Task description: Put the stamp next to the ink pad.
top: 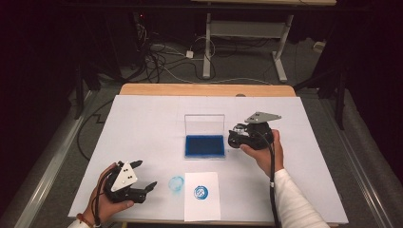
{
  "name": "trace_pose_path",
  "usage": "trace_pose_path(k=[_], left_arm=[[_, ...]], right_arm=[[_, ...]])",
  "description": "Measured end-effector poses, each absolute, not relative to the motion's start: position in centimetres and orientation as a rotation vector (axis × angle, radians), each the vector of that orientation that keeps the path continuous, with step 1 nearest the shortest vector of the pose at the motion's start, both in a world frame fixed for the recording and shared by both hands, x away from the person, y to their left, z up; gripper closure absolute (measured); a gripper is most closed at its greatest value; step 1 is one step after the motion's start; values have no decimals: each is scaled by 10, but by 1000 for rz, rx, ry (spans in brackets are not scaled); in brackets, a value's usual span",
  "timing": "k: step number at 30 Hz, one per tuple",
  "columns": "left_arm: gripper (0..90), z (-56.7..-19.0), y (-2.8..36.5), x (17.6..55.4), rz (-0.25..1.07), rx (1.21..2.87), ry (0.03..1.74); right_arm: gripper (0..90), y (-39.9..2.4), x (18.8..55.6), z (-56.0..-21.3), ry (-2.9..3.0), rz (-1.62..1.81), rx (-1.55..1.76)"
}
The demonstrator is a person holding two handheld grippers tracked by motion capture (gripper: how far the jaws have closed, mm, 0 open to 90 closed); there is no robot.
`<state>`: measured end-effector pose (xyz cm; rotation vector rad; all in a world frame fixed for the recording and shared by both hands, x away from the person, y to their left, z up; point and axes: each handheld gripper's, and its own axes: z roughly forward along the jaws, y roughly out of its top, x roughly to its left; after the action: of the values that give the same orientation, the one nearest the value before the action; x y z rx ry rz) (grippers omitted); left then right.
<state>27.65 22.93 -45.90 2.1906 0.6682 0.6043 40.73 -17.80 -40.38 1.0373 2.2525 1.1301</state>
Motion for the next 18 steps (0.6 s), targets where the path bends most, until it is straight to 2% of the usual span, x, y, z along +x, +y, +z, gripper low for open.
trace_pose_path(k=[18], left_arm=[[157, -460, 229, 277, 583, 2199, 685]], right_arm=[[565, -180, 414, -434, 2261, 1100, 1099]])
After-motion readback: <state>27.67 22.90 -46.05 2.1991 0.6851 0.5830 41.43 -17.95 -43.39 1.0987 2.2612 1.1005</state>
